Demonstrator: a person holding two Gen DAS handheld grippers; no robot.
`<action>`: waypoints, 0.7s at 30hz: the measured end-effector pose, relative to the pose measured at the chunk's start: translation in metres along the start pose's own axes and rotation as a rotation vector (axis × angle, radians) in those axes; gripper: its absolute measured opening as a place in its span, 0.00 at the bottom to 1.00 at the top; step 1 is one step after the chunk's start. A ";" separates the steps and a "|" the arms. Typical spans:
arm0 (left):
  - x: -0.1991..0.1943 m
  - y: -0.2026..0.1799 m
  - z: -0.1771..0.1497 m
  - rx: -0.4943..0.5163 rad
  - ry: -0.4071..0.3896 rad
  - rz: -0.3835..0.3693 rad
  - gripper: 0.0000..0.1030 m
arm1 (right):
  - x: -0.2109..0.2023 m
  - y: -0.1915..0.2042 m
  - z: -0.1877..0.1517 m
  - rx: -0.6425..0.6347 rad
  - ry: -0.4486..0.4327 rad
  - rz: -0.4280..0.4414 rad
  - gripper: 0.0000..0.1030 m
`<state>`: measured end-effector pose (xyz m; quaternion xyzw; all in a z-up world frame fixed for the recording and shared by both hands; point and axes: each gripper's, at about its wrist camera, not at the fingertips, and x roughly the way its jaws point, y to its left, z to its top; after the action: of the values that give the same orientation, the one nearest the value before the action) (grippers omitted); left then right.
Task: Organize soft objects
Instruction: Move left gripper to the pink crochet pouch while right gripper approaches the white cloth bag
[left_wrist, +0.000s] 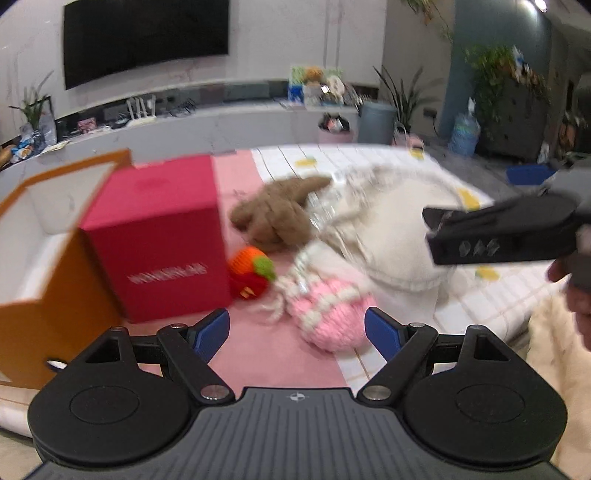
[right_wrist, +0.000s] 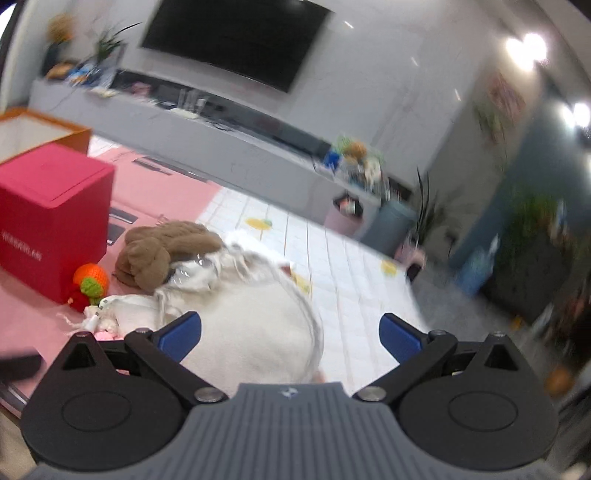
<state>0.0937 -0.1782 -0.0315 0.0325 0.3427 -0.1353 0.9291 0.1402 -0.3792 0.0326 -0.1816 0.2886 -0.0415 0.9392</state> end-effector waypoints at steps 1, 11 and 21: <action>0.007 -0.005 -0.002 0.003 0.008 0.004 0.94 | 0.001 -0.004 -0.005 0.033 0.019 0.012 0.97; 0.036 -0.030 -0.028 0.066 -0.058 -0.038 0.94 | 0.024 0.006 -0.019 -0.060 0.055 -0.020 0.97; 0.057 -0.026 -0.029 0.019 -0.068 -0.051 0.80 | 0.036 0.006 -0.027 -0.057 0.116 -0.057 0.97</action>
<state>0.1099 -0.2114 -0.0896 0.0282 0.3104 -0.1631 0.9361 0.1546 -0.3885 -0.0092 -0.2137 0.3383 -0.0705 0.9137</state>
